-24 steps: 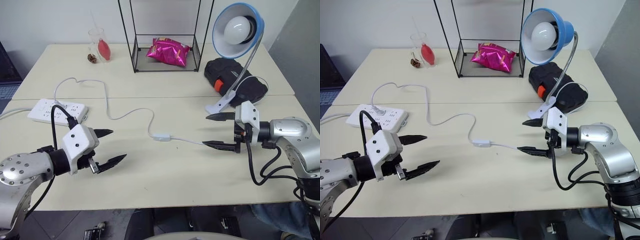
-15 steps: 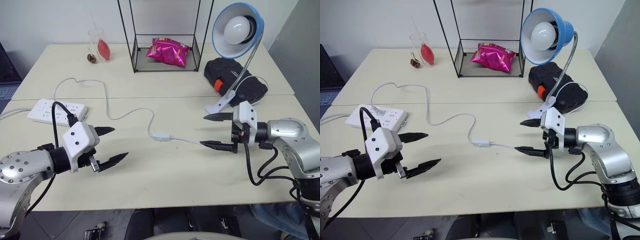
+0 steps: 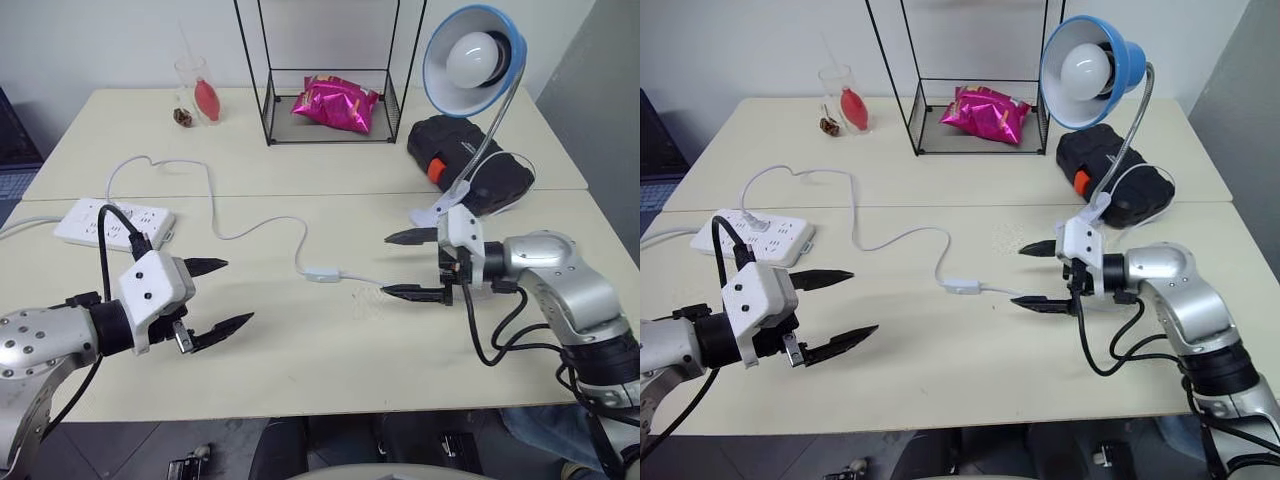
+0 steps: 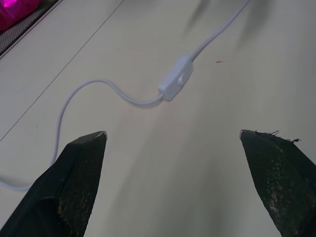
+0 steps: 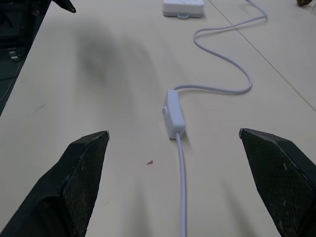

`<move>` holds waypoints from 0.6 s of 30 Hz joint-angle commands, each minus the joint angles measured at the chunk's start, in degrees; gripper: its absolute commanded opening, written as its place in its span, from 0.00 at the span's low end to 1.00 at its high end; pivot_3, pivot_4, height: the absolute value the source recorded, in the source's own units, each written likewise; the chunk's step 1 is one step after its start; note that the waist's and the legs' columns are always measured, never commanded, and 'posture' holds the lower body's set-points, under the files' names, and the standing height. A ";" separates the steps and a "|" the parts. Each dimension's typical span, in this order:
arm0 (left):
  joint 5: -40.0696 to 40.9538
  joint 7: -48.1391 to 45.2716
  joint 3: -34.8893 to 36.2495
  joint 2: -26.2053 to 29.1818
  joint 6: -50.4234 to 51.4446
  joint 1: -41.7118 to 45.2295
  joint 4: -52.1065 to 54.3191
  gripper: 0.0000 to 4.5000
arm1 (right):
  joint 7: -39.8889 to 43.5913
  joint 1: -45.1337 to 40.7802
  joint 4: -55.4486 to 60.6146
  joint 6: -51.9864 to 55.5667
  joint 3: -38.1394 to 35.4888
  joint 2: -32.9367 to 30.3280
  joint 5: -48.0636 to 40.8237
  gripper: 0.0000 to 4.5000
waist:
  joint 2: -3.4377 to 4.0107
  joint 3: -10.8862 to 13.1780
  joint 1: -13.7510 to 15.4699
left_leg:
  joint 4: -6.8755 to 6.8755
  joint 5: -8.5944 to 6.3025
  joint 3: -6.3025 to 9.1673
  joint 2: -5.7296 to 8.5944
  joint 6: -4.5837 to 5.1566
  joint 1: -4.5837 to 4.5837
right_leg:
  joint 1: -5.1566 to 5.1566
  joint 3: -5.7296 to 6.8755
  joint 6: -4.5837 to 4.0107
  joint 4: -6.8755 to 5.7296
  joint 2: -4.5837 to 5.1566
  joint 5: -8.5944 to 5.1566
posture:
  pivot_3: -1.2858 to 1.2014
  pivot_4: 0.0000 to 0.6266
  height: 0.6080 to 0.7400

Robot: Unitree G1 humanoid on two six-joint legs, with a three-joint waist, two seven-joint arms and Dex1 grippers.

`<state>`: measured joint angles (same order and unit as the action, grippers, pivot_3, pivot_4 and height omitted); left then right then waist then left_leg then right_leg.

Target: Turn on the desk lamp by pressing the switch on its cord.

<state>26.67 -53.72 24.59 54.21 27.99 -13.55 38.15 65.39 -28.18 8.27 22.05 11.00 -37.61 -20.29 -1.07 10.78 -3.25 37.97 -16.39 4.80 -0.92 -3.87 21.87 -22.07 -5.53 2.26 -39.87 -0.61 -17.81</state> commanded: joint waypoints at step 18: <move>0.62 -1.48 0.06 0.39 -0.66 -0.76 3.83 1.00 | -5.02 -11.23 -19.92 -6.58 11.99 15.65 15.06 0.99 | 0.00 0.00 -0.08 | -0.01 0.00 -0.01 -0.16 0.00 0.02 | -0.08 0.01 -0.01 -0.04 0.00 0.00 | 0.52 0.24 1.00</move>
<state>26.94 -54.75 24.21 54.18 28.11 -14.78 40.79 60.11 -38.00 -11.44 17.27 23.29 -22.29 -5.67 -1.07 10.78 -3.33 37.97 -16.39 4.79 -1.08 -3.87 21.89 -22.15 -5.52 2.25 -39.91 -0.61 -17.81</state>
